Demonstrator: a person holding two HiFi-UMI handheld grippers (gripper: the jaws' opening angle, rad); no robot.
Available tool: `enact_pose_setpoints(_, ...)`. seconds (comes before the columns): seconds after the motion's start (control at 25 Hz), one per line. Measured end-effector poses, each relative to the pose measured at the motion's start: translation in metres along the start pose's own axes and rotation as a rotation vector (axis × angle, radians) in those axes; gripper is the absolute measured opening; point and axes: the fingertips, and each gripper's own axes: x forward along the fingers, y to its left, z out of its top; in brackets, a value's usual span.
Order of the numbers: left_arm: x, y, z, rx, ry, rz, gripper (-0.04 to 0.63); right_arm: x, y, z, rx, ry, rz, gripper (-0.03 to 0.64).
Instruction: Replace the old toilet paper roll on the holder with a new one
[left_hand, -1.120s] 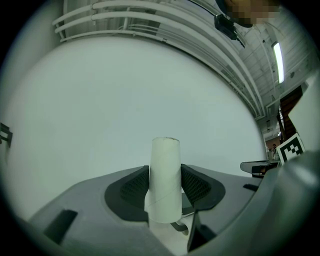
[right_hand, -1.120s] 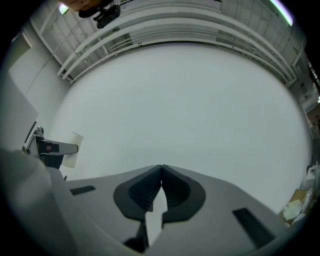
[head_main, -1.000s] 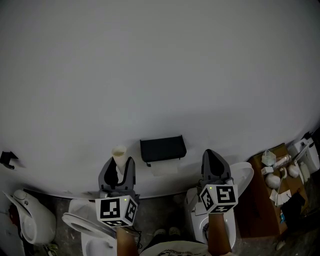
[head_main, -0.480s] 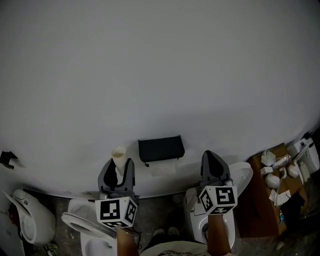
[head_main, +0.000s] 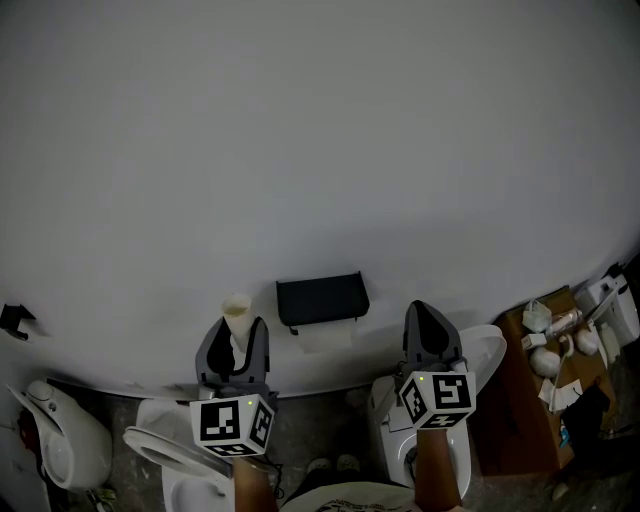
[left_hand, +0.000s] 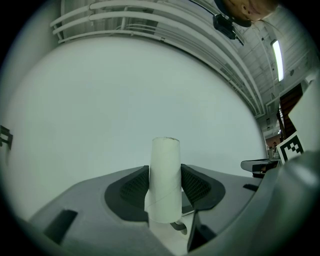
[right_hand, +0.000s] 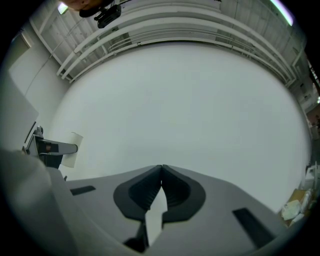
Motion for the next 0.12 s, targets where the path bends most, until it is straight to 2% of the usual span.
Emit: enact_pose_setpoints(0.12, -0.0002, 0.0003, 0.0005, 0.004, 0.000, -0.003, 0.196, -0.0003, 0.0009, 0.0008, -0.003, -0.001, 0.000, -0.008)
